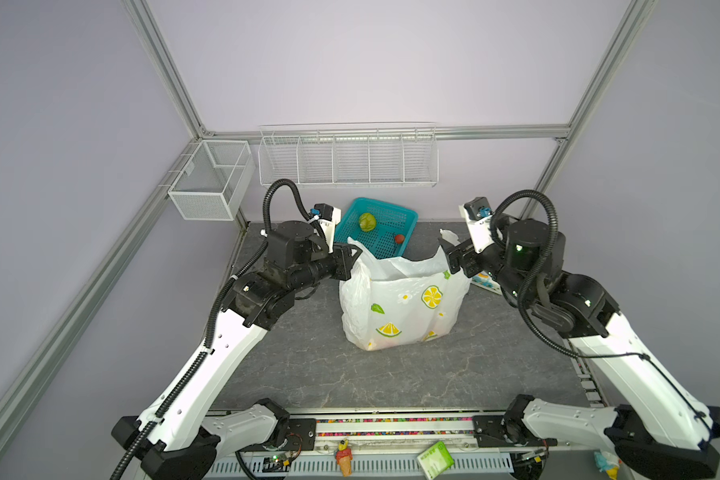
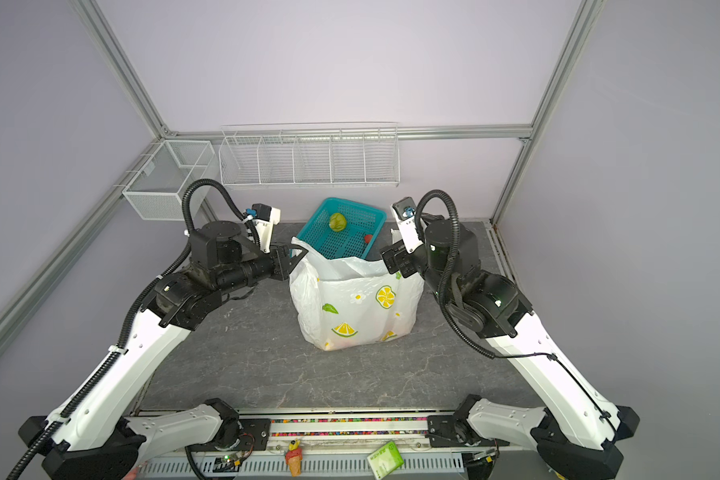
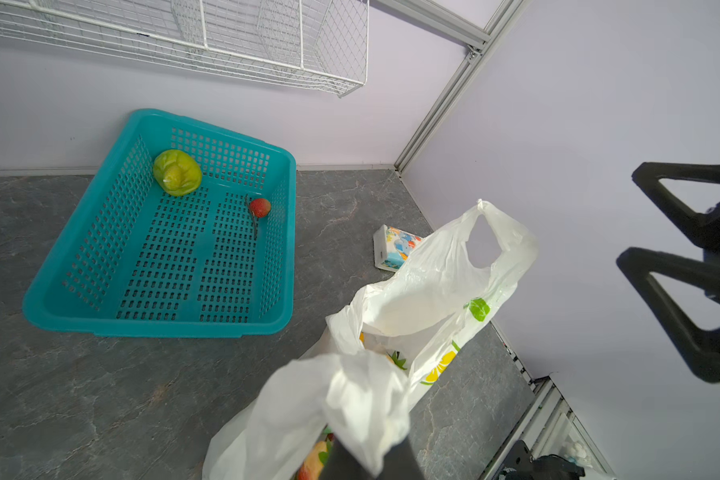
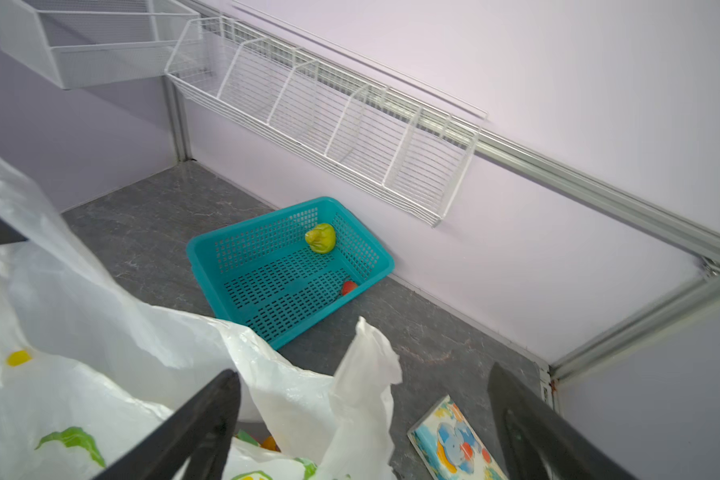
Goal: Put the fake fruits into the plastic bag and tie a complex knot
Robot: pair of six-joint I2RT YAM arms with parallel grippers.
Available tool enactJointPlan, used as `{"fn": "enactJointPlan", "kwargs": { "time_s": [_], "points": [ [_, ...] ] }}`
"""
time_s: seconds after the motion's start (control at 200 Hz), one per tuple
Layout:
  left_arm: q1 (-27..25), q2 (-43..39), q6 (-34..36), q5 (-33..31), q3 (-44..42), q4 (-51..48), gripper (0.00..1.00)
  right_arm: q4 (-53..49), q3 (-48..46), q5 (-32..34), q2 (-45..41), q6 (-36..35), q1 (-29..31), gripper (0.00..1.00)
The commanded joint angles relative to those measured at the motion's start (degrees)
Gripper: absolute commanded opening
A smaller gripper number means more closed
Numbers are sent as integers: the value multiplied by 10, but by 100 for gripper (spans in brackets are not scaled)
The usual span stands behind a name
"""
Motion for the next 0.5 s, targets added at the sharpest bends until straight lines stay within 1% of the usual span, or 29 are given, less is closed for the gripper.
{"fn": "enactJointPlan", "kwargs": {
  "time_s": [0.0, 0.085, 0.16, 0.29, 0.4, 0.495],
  "points": [
    [4, -6, -10, -1, -4, 0, 0, 39, 14, -87, 39, -40, 43, 94],
    [3, -8, -11, -4, -1, -2, 0, 58, -2, -174, 62, -37, 65, 92],
    [4, -9, -12, -5, 3, -4, 0, 108, -43, -241, 68, -32, 71, 90],
    [4, -11, -20, 0, 5, -1, 0, 204, -118, -288, 76, -27, 69, 89],
    [3, -13, -22, 8, 2, 3, 0, 256, -141, -320, 96, -18, 59, 88],
    [3, -15, -21, 9, 2, 0, 0, 312, -158, -374, 106, 14, 31, 89]
  ]
}}
